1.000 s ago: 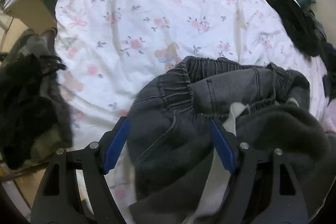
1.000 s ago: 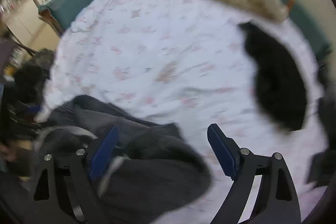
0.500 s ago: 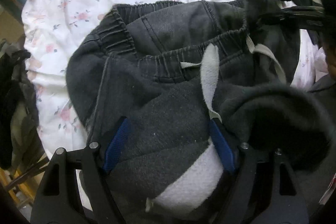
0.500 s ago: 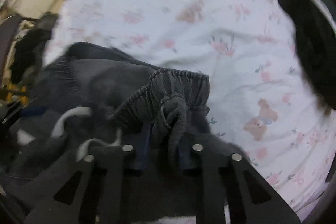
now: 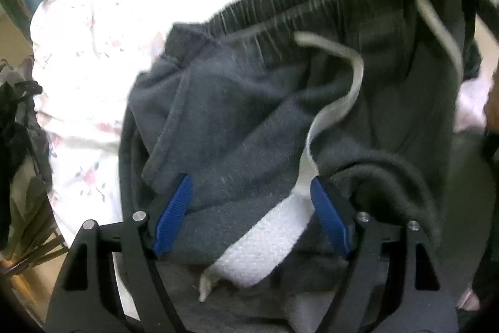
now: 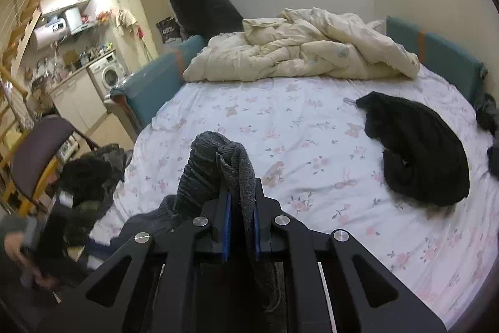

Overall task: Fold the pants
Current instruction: 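Lift the sweatpants by the waistband with both grippers and stretch them out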

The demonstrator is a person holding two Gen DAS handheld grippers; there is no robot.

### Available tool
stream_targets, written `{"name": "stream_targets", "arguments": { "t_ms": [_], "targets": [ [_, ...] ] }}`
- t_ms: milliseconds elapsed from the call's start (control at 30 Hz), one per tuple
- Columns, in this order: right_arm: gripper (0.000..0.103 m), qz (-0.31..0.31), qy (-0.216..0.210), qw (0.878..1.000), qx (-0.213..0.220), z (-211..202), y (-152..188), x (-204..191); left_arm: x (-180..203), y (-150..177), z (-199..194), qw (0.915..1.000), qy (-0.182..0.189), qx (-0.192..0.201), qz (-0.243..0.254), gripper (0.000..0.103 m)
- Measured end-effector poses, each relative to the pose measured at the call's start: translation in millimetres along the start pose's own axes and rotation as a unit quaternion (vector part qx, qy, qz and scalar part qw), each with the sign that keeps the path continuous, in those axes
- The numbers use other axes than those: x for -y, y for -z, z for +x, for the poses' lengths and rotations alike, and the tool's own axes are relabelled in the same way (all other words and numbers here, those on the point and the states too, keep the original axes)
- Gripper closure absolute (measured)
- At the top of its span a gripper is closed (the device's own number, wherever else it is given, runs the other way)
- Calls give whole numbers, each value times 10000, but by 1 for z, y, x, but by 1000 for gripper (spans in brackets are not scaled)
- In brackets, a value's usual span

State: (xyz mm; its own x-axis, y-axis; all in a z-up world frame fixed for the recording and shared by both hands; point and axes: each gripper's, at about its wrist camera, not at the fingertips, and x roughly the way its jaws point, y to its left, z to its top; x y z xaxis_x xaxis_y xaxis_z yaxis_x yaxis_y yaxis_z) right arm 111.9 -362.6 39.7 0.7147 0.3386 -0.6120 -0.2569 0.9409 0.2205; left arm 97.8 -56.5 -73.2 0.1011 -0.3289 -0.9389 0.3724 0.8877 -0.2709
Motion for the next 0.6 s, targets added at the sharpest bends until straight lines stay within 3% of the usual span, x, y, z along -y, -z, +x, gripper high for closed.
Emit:
{"name": "stream_targets", "arguments": {
  "t_ms": [67, 167, 267, 300, 367, 400, 433, 500, 600],
  "targets": [
    [92, -10, -17, 10000, -3, -1, 1, -4, -14, -14, -14, 9997, -74, 225, -99, 26],
    [92, 43, -36, 10000, 14, 2, 0, -5, -36, -45, -20, 9955, -735, 573, 152, 15],
    [92, 22, -6, 10000, -8, 4, -2, -5, -62, -80, 6, 9932, -1037, 445, 291, 14],
    [92, 8, 11, 10000, -16, 5, -3, -6, -68, -87, 16, 9940, -993, 375, 261, 14],
    [92, 9, 44, 10000, -35, 7, -3, -6, -76, -99, 41, 9979, -538, 242, 279, 21],
    [92, 15, 49, 10000, -42, 8, -2, -5, -75, -101, 46, 9982, -299, 343, 384, 41],
    [92, 26, 72, 9999, -67, 9, -2, -4, -72, -102, 50, 9980, -174, 350, 488, 51],
    [92, 120, 130, 9997, -178, 14, -1, 3, -69, -107, 64, 9976, -102, 202, 654, 51],
    [92, 244, 95, 9993, -284, 19, -1, 8, -71, -110, 73, 9984, -38, 212, 523, 51]
  ]
}}
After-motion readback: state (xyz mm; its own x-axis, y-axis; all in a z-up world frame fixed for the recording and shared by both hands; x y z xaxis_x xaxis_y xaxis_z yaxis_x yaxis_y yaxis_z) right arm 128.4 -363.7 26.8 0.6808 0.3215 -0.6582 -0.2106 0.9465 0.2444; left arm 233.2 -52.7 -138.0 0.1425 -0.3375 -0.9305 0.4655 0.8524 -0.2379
